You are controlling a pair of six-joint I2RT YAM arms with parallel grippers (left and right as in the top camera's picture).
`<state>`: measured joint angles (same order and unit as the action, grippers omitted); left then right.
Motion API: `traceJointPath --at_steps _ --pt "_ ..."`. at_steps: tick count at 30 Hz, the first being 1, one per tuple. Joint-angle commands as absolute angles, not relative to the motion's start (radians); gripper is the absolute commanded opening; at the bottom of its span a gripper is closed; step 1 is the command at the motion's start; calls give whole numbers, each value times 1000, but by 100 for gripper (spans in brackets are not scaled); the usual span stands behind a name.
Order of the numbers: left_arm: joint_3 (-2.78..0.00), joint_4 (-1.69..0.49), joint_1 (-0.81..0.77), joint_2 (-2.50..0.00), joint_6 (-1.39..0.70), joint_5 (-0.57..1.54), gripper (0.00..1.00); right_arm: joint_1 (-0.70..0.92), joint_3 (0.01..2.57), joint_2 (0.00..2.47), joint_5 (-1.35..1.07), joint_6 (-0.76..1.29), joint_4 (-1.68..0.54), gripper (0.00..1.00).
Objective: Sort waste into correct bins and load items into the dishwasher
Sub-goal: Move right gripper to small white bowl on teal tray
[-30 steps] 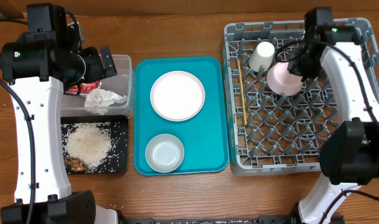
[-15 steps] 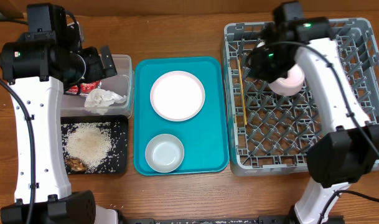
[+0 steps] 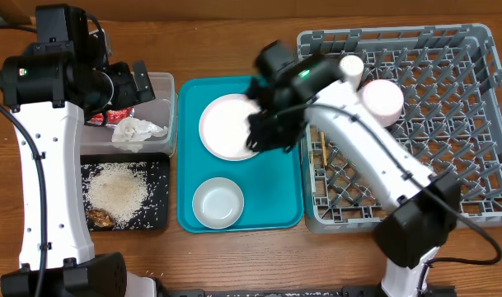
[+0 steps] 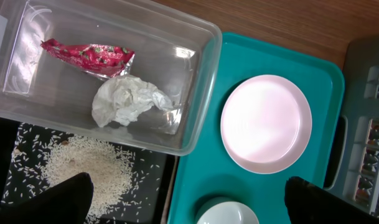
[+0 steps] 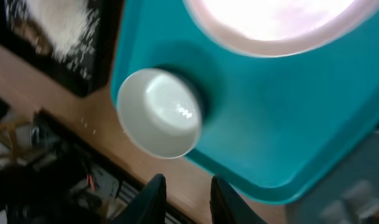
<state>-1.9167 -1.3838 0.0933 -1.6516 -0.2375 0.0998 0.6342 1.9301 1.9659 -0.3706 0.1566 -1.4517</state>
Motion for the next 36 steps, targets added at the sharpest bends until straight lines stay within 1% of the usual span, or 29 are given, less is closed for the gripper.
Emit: traceJointPath --at_steps 1,8,13,19,31,36 --pt "-1917 -1383 91 -1659 -251 94 100 732 1943 1936 -383 160 -1441 27" --pt "-1917 -1383 91 -1659 -251 94 100 883 1918 1937 -382 188 -1378 27" --pt "-1917 -1383 91 -1659 -251 94 100 952 1834 1938 -341 266 -1276 28" --pt "-1917 -1383 91 -1659 -251 94 100 993 1715 1938 -341 266 -1143 30" --pt "-1917 -1383 91 -1659 -251 94 100 1011 1557 1940 -340 291 -904 33" --pt "-1917 -1383 91 -1659 -251 94 100 1012 1520 1942 -267 294 -831 33"
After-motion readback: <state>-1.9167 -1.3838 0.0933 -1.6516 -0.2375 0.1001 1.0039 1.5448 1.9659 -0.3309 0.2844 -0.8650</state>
